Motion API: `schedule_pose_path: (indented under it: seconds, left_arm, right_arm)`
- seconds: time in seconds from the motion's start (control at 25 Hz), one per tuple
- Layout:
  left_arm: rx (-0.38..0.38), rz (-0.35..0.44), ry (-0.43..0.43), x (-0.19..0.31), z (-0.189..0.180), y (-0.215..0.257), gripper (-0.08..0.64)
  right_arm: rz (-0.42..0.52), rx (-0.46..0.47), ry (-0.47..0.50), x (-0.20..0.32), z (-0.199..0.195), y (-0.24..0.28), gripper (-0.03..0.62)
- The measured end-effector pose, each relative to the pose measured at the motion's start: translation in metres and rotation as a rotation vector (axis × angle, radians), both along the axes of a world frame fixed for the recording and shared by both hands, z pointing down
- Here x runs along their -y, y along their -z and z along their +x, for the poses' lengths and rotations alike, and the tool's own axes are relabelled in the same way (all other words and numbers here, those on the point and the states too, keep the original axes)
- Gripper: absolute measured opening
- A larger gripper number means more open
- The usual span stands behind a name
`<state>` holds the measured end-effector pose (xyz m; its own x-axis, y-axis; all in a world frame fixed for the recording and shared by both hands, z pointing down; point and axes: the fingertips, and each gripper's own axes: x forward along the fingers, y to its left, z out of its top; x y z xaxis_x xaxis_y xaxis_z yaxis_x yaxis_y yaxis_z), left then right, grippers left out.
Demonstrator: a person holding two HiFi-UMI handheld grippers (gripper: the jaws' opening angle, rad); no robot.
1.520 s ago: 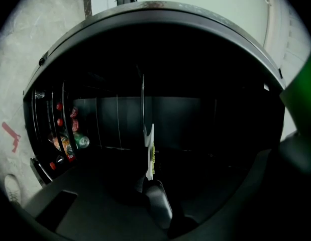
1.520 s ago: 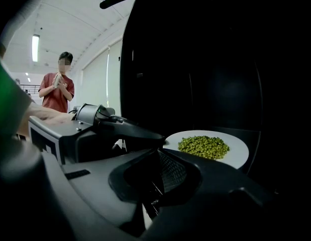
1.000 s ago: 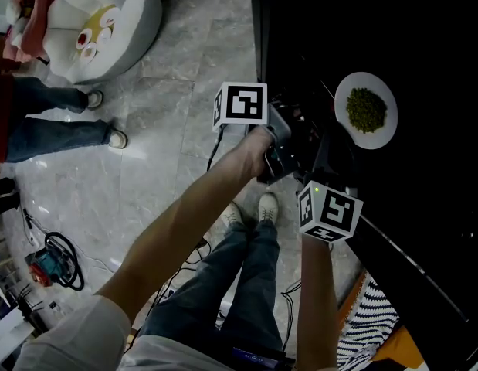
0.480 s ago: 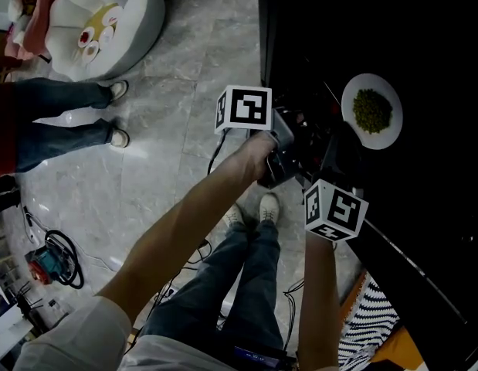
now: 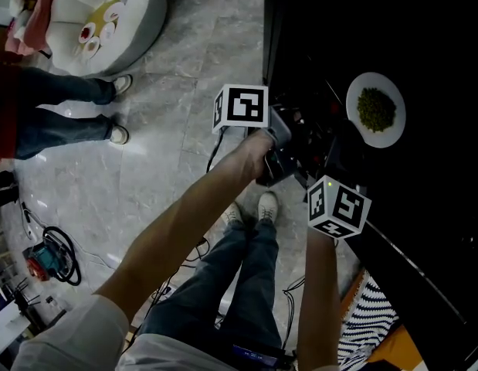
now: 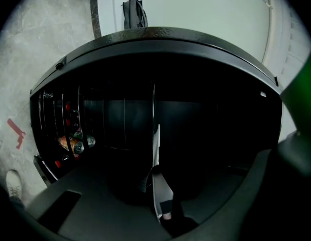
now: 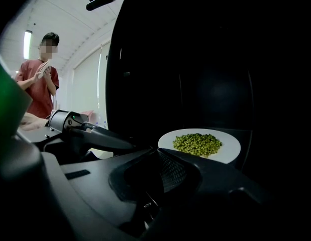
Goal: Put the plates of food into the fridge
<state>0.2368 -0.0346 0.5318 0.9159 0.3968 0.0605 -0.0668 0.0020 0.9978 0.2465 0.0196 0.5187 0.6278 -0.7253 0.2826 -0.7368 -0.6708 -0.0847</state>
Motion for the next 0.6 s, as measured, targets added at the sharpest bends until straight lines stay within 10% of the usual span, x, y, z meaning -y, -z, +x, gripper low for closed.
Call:
schedule_pose_path:
  seconds: [0.6]
  left_arm:
    - [0.004,-0.001,0.020,0.004,-0.010,-0.003,0.037]
  right_arm:
    - [0.010,0.027,-0.037,-0.011,0.008,-0.013,0.009]
